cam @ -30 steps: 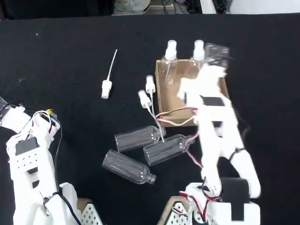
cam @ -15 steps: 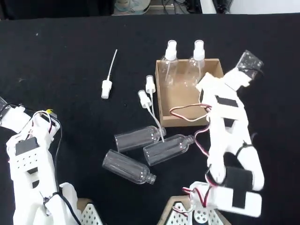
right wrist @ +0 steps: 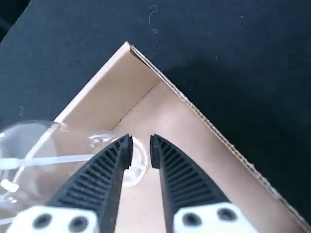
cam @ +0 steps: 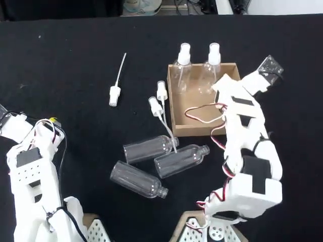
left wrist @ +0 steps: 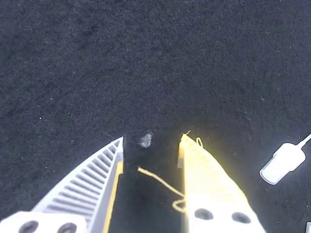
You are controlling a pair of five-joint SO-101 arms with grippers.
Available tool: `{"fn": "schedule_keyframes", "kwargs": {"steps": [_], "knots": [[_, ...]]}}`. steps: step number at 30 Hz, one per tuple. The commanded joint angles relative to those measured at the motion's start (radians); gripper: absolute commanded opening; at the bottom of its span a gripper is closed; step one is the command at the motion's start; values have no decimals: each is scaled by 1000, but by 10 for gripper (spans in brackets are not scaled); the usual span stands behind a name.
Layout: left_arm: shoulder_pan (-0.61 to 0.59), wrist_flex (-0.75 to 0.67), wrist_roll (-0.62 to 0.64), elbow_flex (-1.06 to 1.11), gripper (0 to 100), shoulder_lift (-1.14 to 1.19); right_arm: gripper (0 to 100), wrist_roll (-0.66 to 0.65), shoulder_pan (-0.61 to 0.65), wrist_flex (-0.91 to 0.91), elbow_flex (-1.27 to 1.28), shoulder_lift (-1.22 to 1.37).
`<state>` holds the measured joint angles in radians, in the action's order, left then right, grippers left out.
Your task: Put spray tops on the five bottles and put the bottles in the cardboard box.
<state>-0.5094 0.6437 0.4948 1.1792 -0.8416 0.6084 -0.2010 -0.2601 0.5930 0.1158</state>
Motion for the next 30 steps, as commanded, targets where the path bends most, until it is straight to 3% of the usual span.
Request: {"fn": "schedule_keyframes", "kwargs": {"steps": [1,30], "knots": [[-4,-23,3,-35,184,-20,38,3,-8,26,-64,-4],[-4,-23,3,-35,184,-20,39,2,58,23,-56,4]]}}
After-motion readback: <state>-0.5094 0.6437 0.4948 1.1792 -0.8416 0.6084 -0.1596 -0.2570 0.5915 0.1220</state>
